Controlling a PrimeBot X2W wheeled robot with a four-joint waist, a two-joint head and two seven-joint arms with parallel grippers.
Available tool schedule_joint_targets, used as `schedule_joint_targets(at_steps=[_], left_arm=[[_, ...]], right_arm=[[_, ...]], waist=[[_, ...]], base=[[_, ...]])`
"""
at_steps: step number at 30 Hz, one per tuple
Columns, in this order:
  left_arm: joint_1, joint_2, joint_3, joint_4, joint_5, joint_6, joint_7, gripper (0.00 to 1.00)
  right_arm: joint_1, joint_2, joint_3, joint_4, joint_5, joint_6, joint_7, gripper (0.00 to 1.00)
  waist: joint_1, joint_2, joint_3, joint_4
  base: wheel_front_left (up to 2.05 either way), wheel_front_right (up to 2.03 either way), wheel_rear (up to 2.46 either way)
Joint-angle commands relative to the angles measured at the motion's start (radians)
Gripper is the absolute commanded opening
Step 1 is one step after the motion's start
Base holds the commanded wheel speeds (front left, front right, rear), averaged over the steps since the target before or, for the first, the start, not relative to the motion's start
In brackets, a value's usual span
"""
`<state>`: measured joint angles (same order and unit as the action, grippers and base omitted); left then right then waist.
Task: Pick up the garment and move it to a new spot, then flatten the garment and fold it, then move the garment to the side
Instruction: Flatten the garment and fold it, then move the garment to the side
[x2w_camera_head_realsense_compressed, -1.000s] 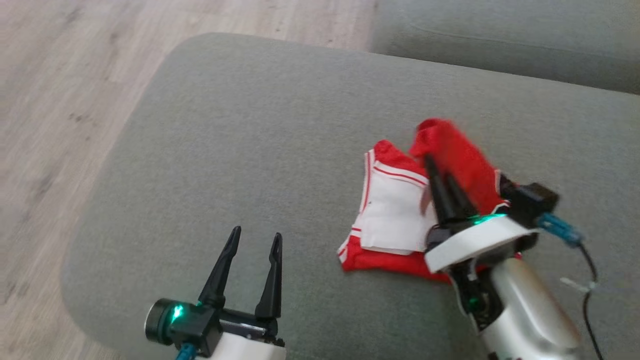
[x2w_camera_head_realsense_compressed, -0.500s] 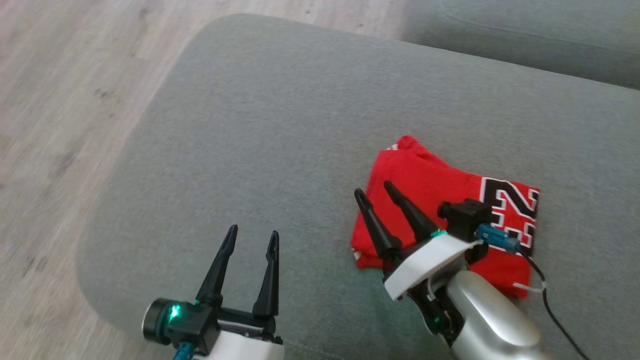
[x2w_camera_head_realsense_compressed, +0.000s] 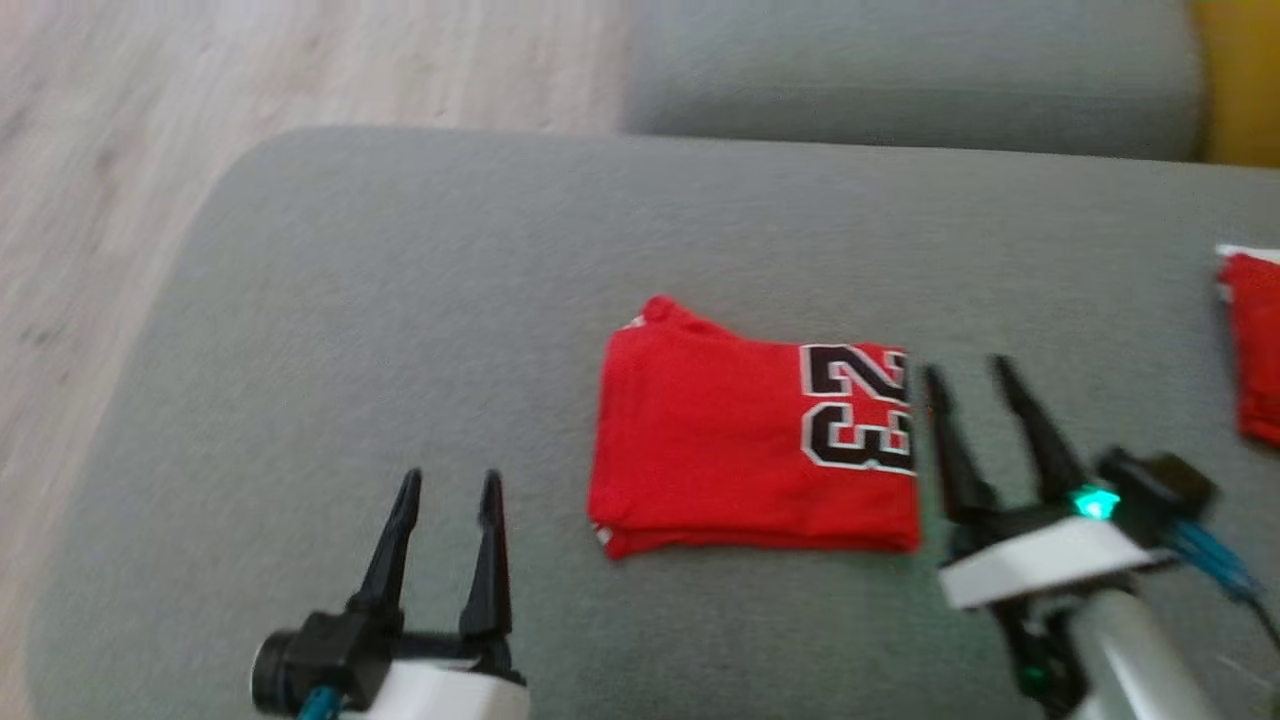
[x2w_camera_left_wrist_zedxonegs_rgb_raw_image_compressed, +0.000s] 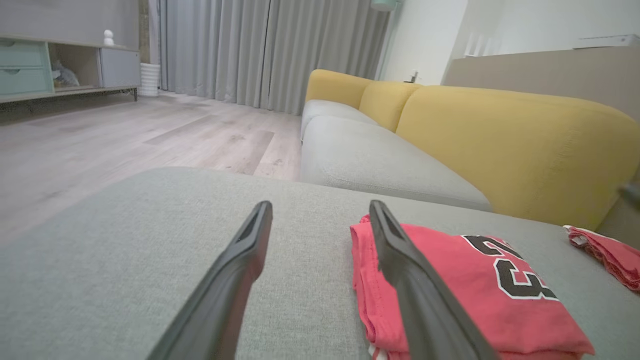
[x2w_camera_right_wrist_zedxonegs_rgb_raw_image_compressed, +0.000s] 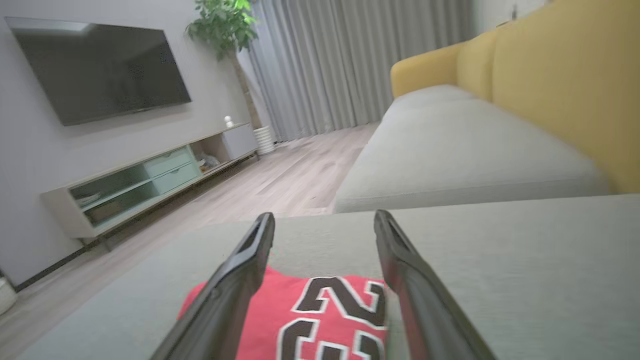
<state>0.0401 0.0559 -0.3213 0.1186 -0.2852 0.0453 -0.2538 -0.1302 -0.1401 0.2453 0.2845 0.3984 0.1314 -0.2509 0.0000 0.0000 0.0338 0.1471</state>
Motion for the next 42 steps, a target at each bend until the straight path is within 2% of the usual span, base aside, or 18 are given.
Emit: schedule_joint_targets(at_steps=[1,5,8,16,23,42], left_arm=[[-0.007,-0.006,0.038,-0.021,-0.002,0.004,-0.008,1.0],[-0.007,-0.006,0.048,0.009,-0.011,0.013,-0.008,1.0],[0.0,-0.006,0.052,0.029,-0.008,0.022,-0.008,1.0],[0.041,-0.006,0.092,0.067,0.015,0.039,-0.008,1.0],[0.058,-0.006,0.106,0.072,0.021,0.042,-0.008,1.0],[0.063,-0.006,0.114,0.069,0.044,0.045,-0.008,1.0]], right_arm=[[-0.002,-0.001,-0.019,-0.062,-0.023,-0.001,-0.01,1.0],[0.098,0.011,-0.147,-0.158,-0.089,-0.001,-0.011,1.0],[0.179,0.019,-0.184,-0.196,-0.108,-0.001,-0.011,1.0],[0.303,0.023,-0.169,-0.193,-0.155,-0.001,-0.011,1.0],[0.303,0.026,-0.129,-0.171,-0.173,-0.001,-0.011,1.0],[0.304,0.032,-0.146,-0.158,-0.178,-0.001,-0.011,1.0]], waist=[[0.0,0.0,-0.042,-0.06],[0.0,0.0,-0.066,-0.091],[0.0,0.0,-0.085,-0.103],[0.0,0.0,-0.118,-0.115],[0.0,0.0,-0.126,-0.114],[0.0,0.0,-0.119,-0.105]], base=[[0.0,0.0,0.0],[0.0,0.0,0.0],[0.0,0.0,0.0],[0.0,0.0,0.0],[0.0,0.0,0.0],[0.0,0.0,0.0]])
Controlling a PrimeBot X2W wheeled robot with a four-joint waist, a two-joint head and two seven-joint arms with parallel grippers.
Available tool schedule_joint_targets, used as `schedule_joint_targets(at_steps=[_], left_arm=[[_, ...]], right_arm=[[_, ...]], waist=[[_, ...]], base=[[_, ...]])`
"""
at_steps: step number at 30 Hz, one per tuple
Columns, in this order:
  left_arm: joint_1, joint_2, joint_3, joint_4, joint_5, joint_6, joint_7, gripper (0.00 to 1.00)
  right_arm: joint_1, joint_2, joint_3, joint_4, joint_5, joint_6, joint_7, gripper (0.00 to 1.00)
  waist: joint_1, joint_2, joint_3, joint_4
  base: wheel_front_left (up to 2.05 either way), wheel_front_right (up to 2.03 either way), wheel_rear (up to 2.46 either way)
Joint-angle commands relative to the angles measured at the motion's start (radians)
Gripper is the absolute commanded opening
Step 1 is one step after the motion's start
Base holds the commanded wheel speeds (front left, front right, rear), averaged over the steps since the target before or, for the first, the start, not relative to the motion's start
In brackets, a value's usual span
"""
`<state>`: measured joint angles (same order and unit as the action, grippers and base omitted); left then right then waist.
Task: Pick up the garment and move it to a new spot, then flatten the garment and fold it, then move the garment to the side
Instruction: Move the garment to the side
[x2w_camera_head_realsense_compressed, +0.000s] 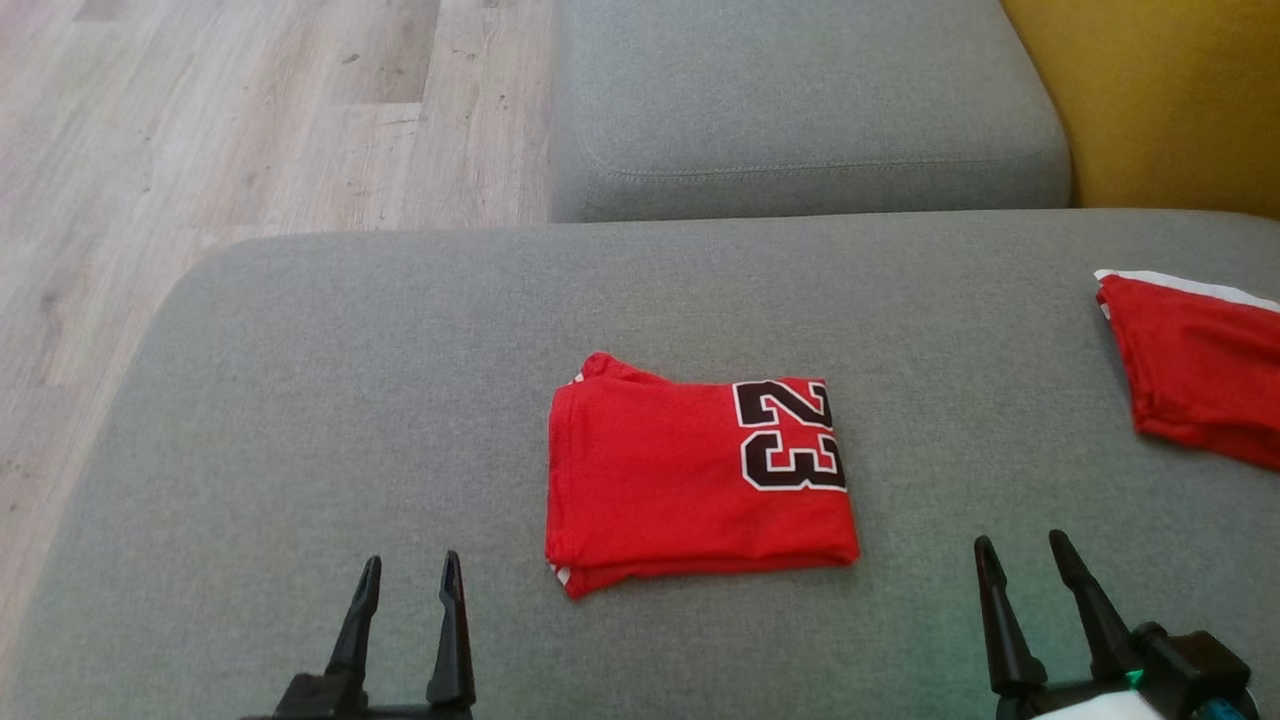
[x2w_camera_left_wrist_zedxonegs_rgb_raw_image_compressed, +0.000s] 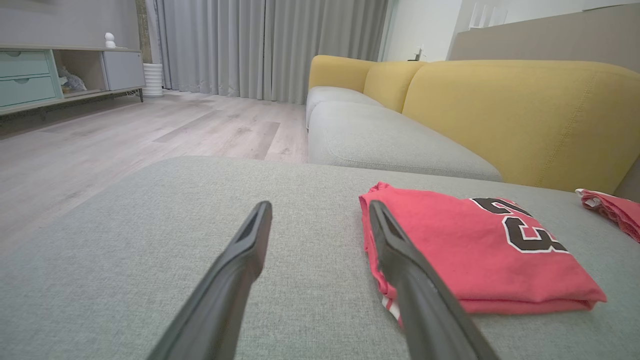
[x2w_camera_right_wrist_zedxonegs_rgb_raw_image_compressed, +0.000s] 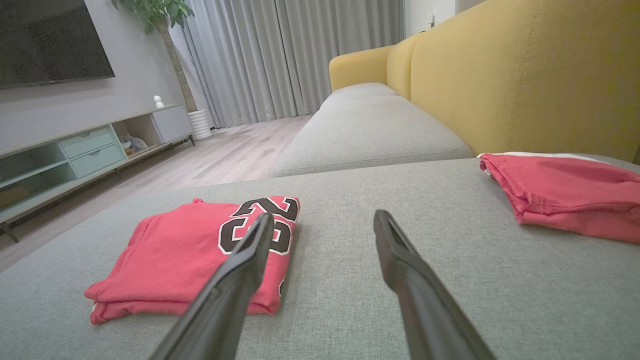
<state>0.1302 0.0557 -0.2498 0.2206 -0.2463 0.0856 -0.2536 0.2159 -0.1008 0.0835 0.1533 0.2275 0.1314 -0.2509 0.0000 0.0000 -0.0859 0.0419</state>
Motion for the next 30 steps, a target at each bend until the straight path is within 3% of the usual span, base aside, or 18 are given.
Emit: schedule_joint_targets(at_steps=[1,8,14,20,30], left_arm=[[-0.025,-0.005,0.041,-0.033,0.005,0.005,-0.008,1.0],[-0.027,-0.005,0.04,-0.034,0.013,0.004,-0.008,1.0],[-0.04,-0.005,0.04,-0.038,0.03,-0.004,-0.008,1.0],[-0.057,-0.005,0.017,-0.042,0.024,-0.002,-0.008,1.0],[-0.091,-0.005,-0.018,-0.044,-0.003,0.018,-0.008,1.0]], right_arm=[[-0.043,-0.008,0.016,-0.025,-0.007,-0.001,-0.011,1.0],[-0.061,0.001,-0.006,0.017,0.01,-0.001,-0.011,1.0],[-0.163,-0.005,0.005,0.159,0.07,-0.001,-0.011,1.0],[-0.341,-0.038,0.074,0.384,0.219,-0.001,0.047,1.0],[-0.507,-0.053,0.205,0.556,0.468,-0.001,0.068,1.0]], waist=[[0.0,0.0,0.001,0.0],[0.0,0.0,0.015,0.017],[0.0,0.0,0.061,0.055],[0.0,0.0,0.114,0.123],[0.0,0.0,0.169,0.177]], base=[[0.0,0.0,0.0],[0.0,0.0,0.0],[0.0,0.0,0.0],[0.0,0.0,0.0],[0.0,0.0,0.0]])
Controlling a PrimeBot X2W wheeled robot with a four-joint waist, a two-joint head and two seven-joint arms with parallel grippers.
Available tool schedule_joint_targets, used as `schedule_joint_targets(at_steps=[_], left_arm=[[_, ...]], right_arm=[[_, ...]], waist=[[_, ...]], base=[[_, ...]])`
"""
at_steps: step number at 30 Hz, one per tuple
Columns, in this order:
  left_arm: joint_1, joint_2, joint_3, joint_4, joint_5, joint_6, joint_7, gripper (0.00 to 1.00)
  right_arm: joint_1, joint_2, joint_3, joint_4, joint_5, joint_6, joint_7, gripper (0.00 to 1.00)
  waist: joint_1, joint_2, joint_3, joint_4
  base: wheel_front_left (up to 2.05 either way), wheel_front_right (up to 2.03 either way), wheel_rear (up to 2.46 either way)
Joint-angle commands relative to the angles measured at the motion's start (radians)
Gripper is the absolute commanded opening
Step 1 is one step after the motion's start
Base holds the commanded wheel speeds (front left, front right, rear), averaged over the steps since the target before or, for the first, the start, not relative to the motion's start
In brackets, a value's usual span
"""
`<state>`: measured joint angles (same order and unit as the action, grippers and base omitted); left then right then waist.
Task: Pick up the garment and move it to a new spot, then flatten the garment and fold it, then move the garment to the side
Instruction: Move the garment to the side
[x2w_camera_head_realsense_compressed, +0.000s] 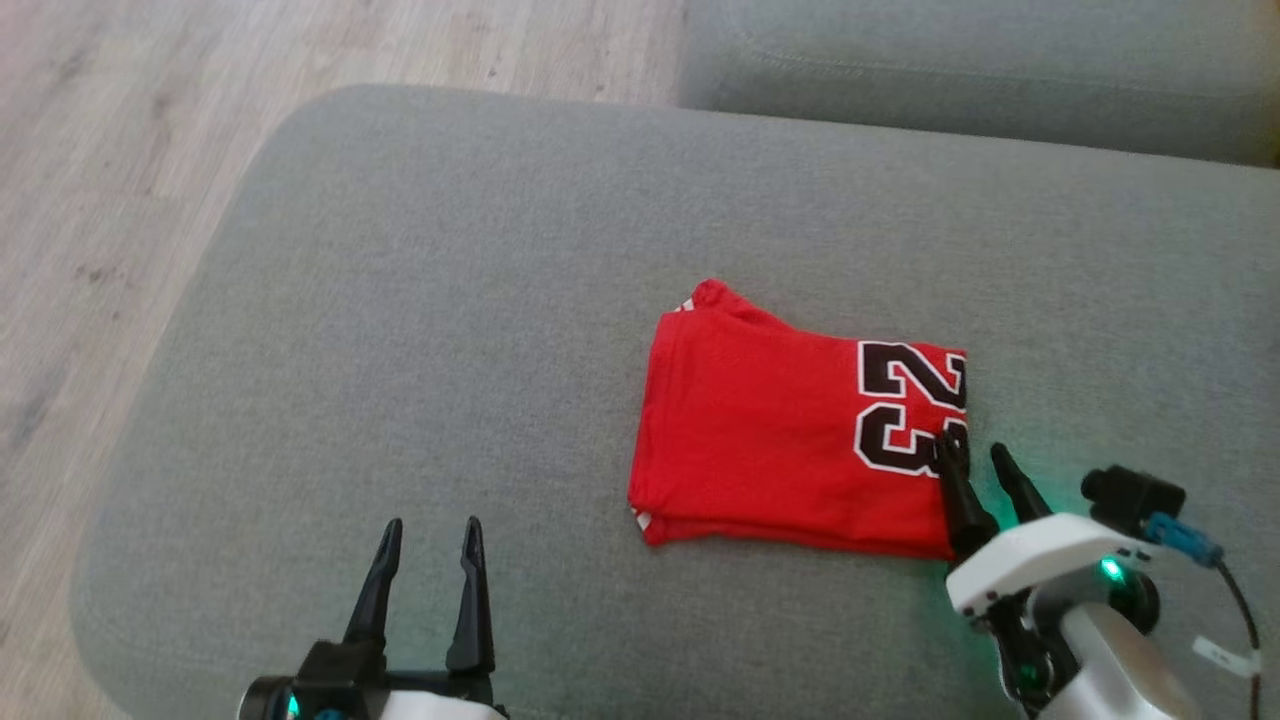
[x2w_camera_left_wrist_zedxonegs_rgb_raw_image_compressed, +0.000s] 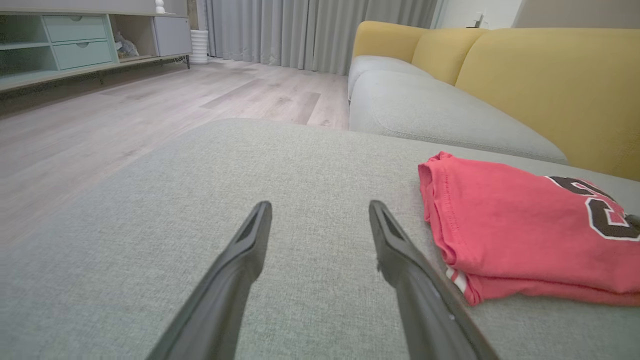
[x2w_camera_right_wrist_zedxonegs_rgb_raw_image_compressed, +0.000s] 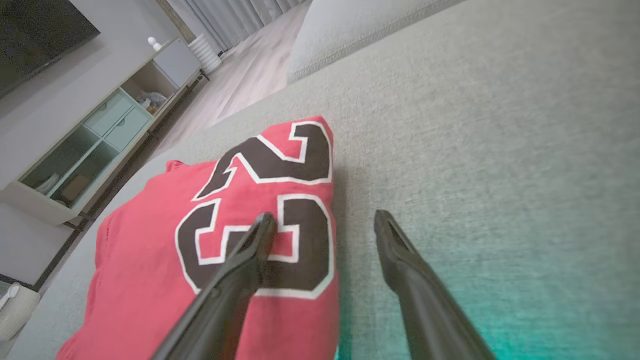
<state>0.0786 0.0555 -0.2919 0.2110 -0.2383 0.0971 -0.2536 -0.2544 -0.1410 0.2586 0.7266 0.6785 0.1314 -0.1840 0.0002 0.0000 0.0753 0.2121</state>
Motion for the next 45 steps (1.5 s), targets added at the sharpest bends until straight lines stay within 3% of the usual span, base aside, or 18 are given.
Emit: schedule_joint_targets(at_steps=[1,2,3,4,11,20,32,41,42,43,44,45], left_arm=[[-0.039,-0.005,0.025,-0.034,-0.011,0.006,-0.008,1.0],[-0.041,-0.005,0.024,-0.035,-0.017,0.008,-0.008,1.0],[-0.043,-0.005,0.023,-0.035,-0.019,0.009,-0.008,1.0],[-0.045,-0.005,0.022,-0.036,-0.019,0.011,-0.008,1.0],[-0.055,-0.005,0.028,-0.037,-0.019,0.019,-0.008,1.0],[-0.071,-0.005,0.04,-0.048,0.0,0.015,-0.008,1.0],[-0.171,-0.005,0.026,-0.05,0.03,0.006,-0.008,1.0],[-0.233,-0.005,0.007,-0.066,0.008,0.015,-0.008,1.0],[-0.237,-0.005,0.007,-0.067,0.008,0.017,-0.008,1.0],[-0.24,-0.005,0.008,-0.069,0.008,0.019,-0.008,1.0],[-0.243,-0.005,0.009,-0.071,0.008,0.021,-0.008,1.0],[-0.246,-0.005,0.01,-0.072,0.01,0.023,-0.008,1.0]], right_arm=[[-0.037,-0.013,0.03,-0.017,0.017,-0.001,0.001,1.0],[-0.048,-0.013,0.043,-0.007,0.04,-0.001,0.004,0.91],[-0.058,-0.015,0.058,0.002,0.058,-0.001,0.005,0.38],[-0.066,-0.018,0.074,0.008,0.076,-0.001,0.007,0.0],[-0.097,-0.076,0.137,-0.004,0.176,-0.001,-0.026,0.0],[-0.18,-0.277,0.166,-0.031,0.127,-0.001,-0.065,0.0],[-0.371,-0.5,0.068,-0.026,-0.019,-0.001,-0.077,0.0],[-0.455,-0.575,-0.068,0.068,-0.124,-0.001,-0.075,0.0],[-0.455,-0.576,-0.085,0.089,-0.14,-0.001,-0.072,0.23],[-0.457,-0.575,-0.107,0.111,-0.157,-0.001,-0.07,0.67],[-0.461,-0.572,-0.131,0.134,-0.178,-0.001,-0.071,1.0],[-0.465,-0.568,-0.153,0.154,-0.202,-0.001,-0.072,1.0]], waist=[[-0.0002,0.0,0.008,0.006],[-0.0002,0.0,0.01,0.007],[-0.0002,0.0,0.013,0.006],[-0.0002,0.0,0.015,0.006],[-0.0002,0.0,0.025,-0.025],[-0.0002,0.0,0.082,-0.128],[-0.0002,0.0,0.218,-0.22],[-0.0002,0.0,0.286,-0.246],[-0.0002,0.0,0.288,-0.248],[-0.0002,0.0,0.288,-0.25],[-0.0002,0.0,0.289,-0.252],[-0.0002,0.0,0.287,-0.254]], base=[[0.0,0.0,0.0],[0.0,0.0,0.0],[0.0,0.0,0.0],[0.0,0.0,0.0],[0.0,0.0,0.0],[0.0,0.0,0.0],[0.0,0.0,0.0],[0.0,0.0,0.0],[0.0,0.0,0.0],[0.0,0.0,0.0],[0.0,0.0,0.0],[0.0,0.0,0.0]])
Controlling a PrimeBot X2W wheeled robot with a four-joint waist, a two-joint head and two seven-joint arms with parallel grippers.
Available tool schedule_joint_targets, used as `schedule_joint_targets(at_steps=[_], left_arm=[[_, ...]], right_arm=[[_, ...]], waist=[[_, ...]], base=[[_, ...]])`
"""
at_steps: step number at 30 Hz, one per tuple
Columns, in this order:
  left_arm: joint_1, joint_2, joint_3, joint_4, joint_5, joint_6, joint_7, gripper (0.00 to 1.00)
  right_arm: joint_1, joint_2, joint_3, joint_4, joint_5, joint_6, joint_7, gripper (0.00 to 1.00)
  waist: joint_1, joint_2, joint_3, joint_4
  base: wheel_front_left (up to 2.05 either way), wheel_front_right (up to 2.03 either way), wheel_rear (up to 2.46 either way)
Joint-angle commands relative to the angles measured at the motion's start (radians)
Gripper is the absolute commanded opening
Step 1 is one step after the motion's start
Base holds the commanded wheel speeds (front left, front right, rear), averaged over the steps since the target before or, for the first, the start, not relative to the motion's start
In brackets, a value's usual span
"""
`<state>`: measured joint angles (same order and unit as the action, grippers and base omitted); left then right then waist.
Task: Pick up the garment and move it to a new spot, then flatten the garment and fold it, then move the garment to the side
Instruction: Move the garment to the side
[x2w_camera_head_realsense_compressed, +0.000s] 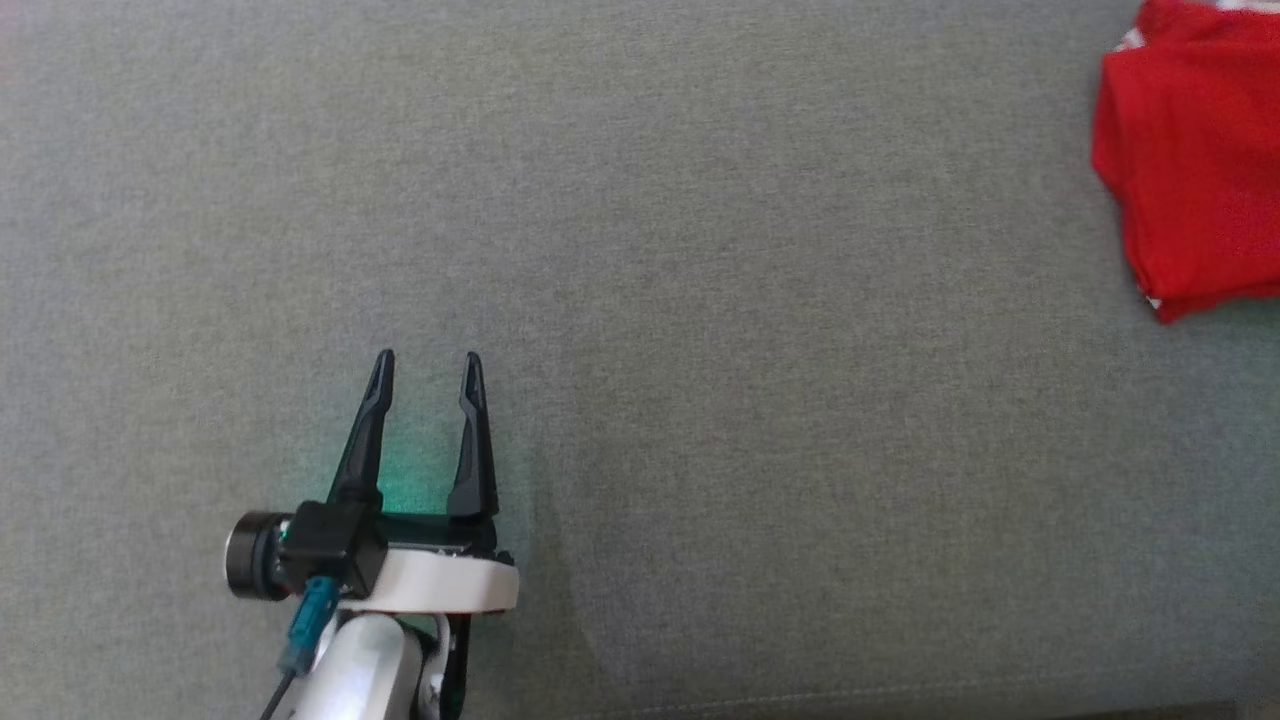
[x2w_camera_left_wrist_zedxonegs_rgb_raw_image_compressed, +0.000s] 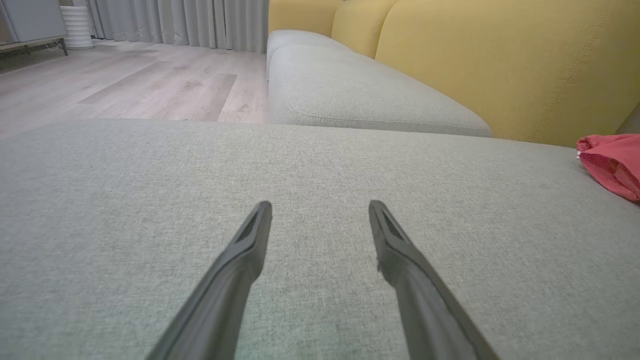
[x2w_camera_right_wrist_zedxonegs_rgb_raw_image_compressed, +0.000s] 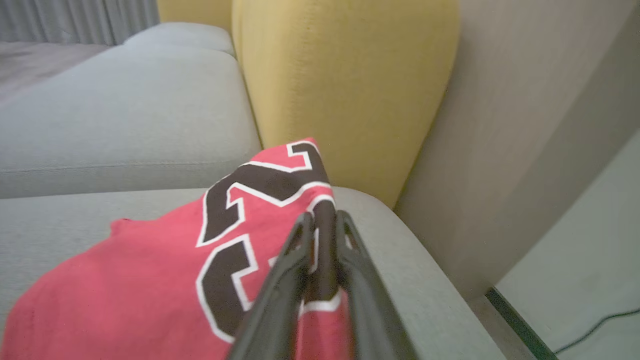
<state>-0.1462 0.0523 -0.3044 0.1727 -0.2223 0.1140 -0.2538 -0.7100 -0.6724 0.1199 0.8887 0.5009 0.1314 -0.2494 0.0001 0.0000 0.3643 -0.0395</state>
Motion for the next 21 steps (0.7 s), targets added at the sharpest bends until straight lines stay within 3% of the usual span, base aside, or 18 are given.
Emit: schedule_joint_targets(at_steps=[1,6,10,14,21], left_arm=[[-0.021,-0.002,0.022,-0.034,-0.006,0.006,-0.008,1.0],[-0.023,-0.002,0.033,-0.031,0.003,0.012,-0.008,1.0],[-0.008,-0.002,0.043,-0.02,-0.004,0.014,-0.008,1.0],[0.021,-0.002,0.049,-0.027,-0.014,0.009,-0.008,1.0],[0.122,-0.002,0.056,-0.001,-0.013,-0.004,-0.008,1.0]], right_arm=[[-0.009,-0.037,-0.015,-0.008,-0.025,-0.001,-0.006,1.0],[-0.013,0.029,-0.12,0.061,-0.16,-0.001,-0.01,1.0],[0.035,0.117,-0.17,0.024,-0.238,-0.001,-0.012,1.0],[0.163,0.227,-0.163,-0.123,-0.265,-0.001,-0.012,1.0],[0.528,0.405,-0.114,-0.514,-0.284,-0.001,-0.012,1.0]], waist=[[-0.0001,0.0,-0.001,-0.003],[-0.0001,0.0,-0.037,-0.008],[-0.0001,0.0,-0.104,-0.004],[-0.0001,0.0,-0.201,0.008],[-0.0001,0.0,-0.38,0.04]], base=[[0.0,0.0,0.0],[0.0,0.0,0.0],[0.0,0.0,0.0],[0.0,0.0,0.0],[0.0,0.0,0.0]])
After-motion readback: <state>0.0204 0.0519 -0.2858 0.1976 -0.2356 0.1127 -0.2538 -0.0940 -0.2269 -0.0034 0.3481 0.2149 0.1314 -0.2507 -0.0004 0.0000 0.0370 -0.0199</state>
